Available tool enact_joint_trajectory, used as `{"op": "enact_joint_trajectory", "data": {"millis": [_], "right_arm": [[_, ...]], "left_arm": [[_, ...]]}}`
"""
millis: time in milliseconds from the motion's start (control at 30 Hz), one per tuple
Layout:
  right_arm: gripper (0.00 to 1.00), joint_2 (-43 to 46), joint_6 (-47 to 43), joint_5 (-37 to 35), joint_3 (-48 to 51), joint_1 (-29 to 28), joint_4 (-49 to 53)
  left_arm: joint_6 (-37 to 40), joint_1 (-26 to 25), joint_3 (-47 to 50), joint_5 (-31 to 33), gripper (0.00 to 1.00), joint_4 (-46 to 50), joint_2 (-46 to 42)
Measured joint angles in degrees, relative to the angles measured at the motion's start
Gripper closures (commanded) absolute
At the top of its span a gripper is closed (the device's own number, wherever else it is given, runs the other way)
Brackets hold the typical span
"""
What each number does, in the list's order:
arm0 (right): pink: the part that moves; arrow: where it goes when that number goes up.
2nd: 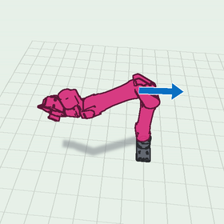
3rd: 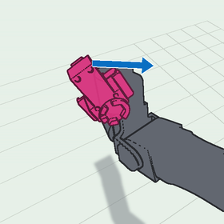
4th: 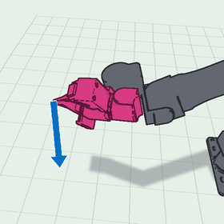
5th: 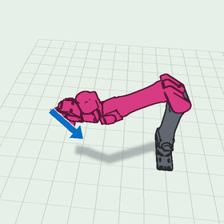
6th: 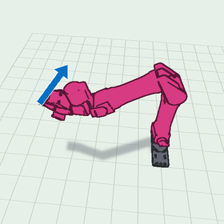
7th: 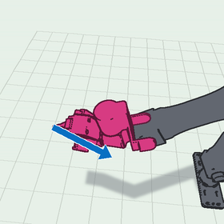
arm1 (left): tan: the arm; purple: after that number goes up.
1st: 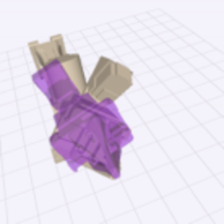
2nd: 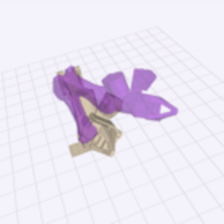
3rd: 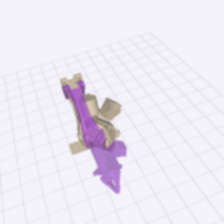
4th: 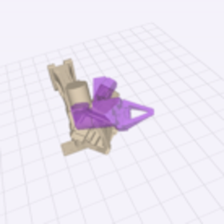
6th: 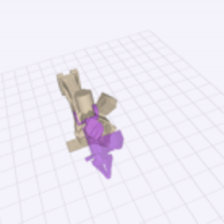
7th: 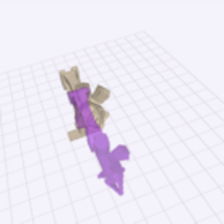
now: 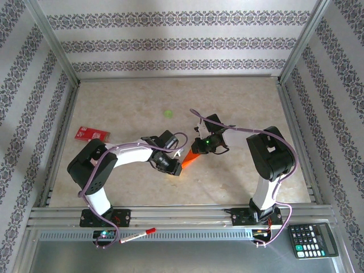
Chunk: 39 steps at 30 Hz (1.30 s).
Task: Fold a paper plane with a square sheet of paper (pick it up from the middle)
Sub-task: Fold the wing for the fifth time at the center of the table.
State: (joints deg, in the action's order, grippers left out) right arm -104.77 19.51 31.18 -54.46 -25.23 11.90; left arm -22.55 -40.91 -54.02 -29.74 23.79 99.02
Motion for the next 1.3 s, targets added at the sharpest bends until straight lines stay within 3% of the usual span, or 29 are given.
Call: {"op": "enact_joint_trajectory", "data": {"millis": [100,300,467,767,1300], "right_arm": [[0.96,0.0,0.0,0.0,0.0,0.0,0.0],[0.96,0.0,0.0,0.02,0.0,0.0,-0.02],[0.96,0.0,-0.02,0.11,0.0,0.02,-0.09],[0.96,-0.04,-0.02,0.48,0.17,0.39,-0.5],[0.97,-0.09,-0.02,0.7,0.26,0.39,-0.7]], "left_arm": [[-0.2,0.0,0.0,-0.04,0.68,0.46,-2.54],[-2.95,0.0,-0.09,-1.86,0.9,-2.62,-7.69],[-4.66,0.04,-3.02,-3.98,0.99,-6.14,-3.78],[-5.31,1.16,-4.24,-5.9,1.0,-8.63,4.0],[-7.54,2.03,1.05,-8.22,1.0,-16.61,5.35]]}}
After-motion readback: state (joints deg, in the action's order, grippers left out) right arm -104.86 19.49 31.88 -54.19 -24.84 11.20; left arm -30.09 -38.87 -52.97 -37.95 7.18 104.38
